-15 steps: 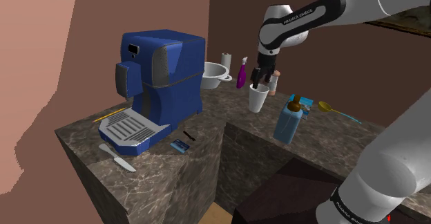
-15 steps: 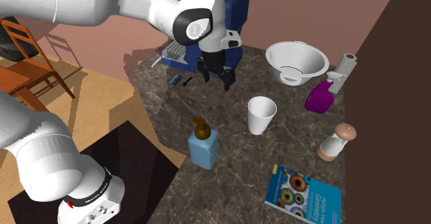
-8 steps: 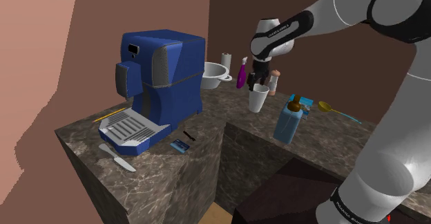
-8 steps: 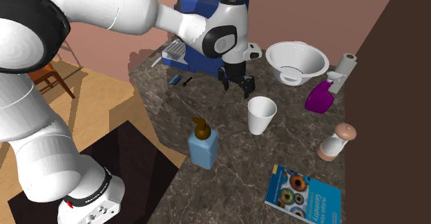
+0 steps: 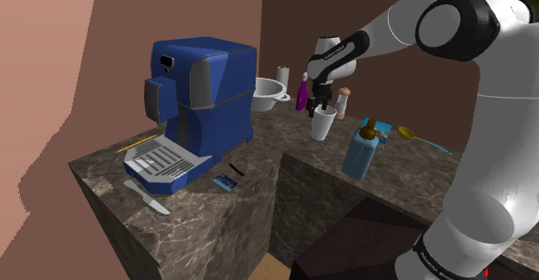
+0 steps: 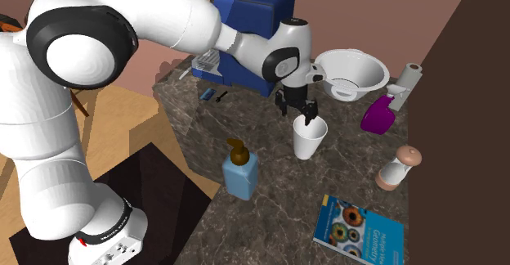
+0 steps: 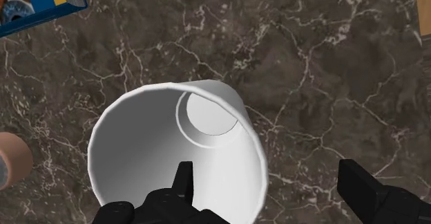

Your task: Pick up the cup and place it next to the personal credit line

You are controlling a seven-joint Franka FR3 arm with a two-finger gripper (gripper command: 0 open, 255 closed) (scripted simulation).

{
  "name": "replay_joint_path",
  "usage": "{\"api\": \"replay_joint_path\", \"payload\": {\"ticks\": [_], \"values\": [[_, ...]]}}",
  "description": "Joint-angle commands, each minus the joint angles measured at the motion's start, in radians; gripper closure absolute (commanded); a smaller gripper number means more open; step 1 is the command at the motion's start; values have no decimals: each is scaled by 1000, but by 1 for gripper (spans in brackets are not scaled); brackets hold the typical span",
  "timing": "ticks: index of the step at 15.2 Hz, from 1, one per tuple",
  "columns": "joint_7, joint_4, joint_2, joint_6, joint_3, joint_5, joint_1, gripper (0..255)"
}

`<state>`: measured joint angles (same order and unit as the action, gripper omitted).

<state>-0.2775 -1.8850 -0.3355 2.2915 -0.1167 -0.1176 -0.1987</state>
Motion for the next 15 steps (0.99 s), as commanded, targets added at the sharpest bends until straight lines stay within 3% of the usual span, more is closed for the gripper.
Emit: {"api": "replay_joint_path", "payload": {"ticks": [1,12,13,15], "values": [[-1,-3,-17,20,-1,0,-3,0],[-2,-9,-47,58,-1,1,-7,0],[-2,-9,-47,58,-1,1,-7,255],[-2,-9,-47,58,-1,1,-7,255]]}}
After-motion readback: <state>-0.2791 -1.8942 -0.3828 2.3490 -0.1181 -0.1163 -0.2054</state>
